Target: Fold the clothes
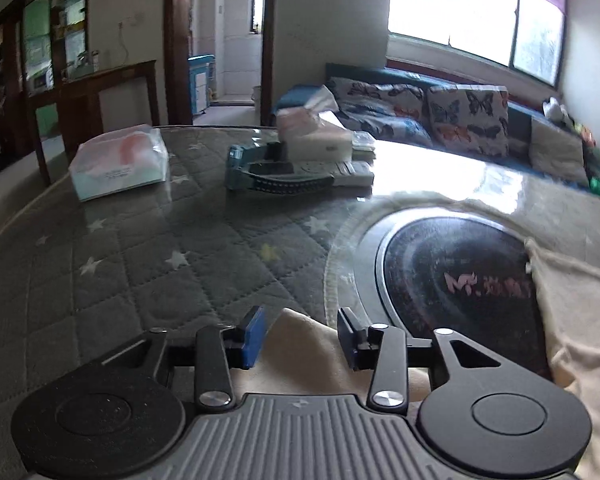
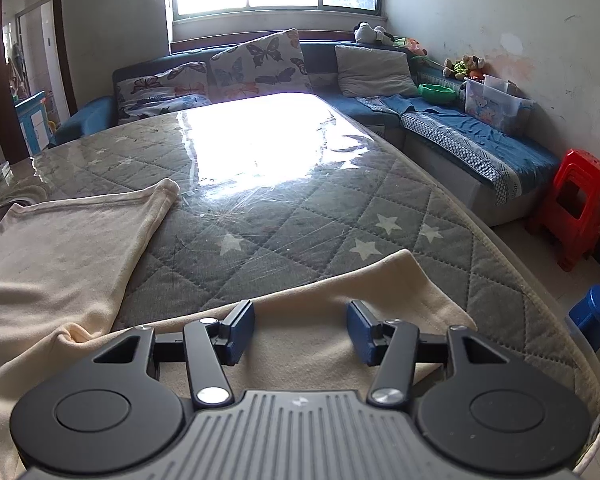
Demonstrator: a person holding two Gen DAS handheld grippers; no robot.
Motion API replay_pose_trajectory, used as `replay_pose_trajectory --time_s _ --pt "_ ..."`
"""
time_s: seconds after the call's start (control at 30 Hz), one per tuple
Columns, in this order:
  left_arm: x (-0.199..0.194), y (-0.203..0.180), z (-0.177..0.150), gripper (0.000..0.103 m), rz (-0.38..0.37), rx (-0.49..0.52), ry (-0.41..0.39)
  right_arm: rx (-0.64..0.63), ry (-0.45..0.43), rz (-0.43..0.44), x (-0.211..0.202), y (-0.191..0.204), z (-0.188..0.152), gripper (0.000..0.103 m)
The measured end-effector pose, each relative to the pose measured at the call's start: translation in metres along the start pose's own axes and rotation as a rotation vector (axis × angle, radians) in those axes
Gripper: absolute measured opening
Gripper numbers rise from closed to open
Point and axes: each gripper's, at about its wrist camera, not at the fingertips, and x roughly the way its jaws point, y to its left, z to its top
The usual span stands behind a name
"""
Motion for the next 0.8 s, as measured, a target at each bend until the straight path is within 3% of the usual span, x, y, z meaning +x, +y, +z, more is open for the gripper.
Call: replay_pose_trajectory --time_s 0.03,0.23,0.37,0.47,0.53,0.6,0.67,0.8 --pt "0.002 -0.003 -0.001 0.006 0.003 0.017 0.004 0.000 0.000 -0.001 0.000 0.000 0.000 0.053" --pt "0.012 -0.002 0.007 0.003 0.111 0.009 -0.038 -0.014 -0.004 -0.004 0.007 0.001 0.005 0.058" --pt "0.020 -0.003 0.008 0.003 0.125 0.015 -0.028 -0.019 -0.017 0.001 0.020 0.002 0.014 0.061" --pt "0.019 -0.005 0.006 0.010 0.137 0.024 -0.024 -0.023 -0.017 0.007 0.026 0.004 0.019 0.061" --pt "0.015 -0.004 0.006 0.020 0.135 0.013 -0.022 -0.030 -0.011 0.009 0.027 0.004 0.021 0.061" --pt "0.005 -0.007 0.005 0.021 0.146 0.024 -0.040 -0.039 -0.002 0.007 0.025 0.004 0.021 0.061" --pt "-0.009 -0.014 0.003 0.020 0.120 0.038 -0.058 -0.051 0.007 -0.004 0.021 0.004 0.020 0.061" --pt "-0.044 -0.044 -0.008 0.020 -0.014 0.122 -0.089 -0.097 -0.002 0.003 0.005 0.011 0.018 0.061"
